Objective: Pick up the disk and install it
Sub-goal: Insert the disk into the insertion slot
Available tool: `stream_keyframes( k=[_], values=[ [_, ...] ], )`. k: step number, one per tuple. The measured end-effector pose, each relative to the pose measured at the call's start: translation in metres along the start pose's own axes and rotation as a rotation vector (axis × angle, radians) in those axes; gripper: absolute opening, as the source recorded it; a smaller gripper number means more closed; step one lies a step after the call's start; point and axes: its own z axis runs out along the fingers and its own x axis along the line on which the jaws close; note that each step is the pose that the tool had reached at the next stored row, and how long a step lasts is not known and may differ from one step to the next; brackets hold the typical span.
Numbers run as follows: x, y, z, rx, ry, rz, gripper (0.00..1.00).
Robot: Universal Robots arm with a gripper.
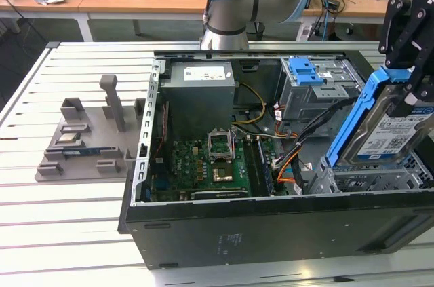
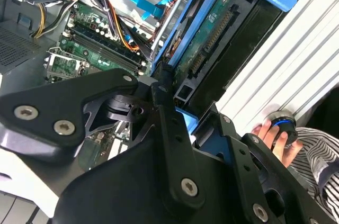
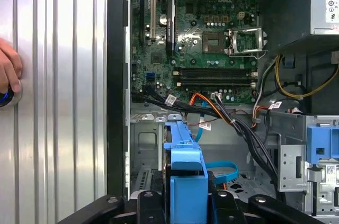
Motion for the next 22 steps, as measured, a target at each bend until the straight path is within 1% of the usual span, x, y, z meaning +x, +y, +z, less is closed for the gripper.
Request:
stream_keyframes(
  k=[4, 7, 11, 14, 22],
  values=[
    [0.0, -0.0001, 0.0022, 0.0001, -0.0002, 0.001, 0.36],
    [0.0001, -0.0005, 0.0054, -0.0005, -0.0003, 0.002, 0.36],
    [0.0001, -0.0006, 0.013, -0.0022, -0.0002, 0.002, 0.36],
    [0.0001, -0.0007, 0.0211, -0.0025, -0.0003, 0.002, 0.36],
    [0.0001, -0.0007, 0.0312, -0.0026, -0.0001, 0.002, 0.36]
  ],
)
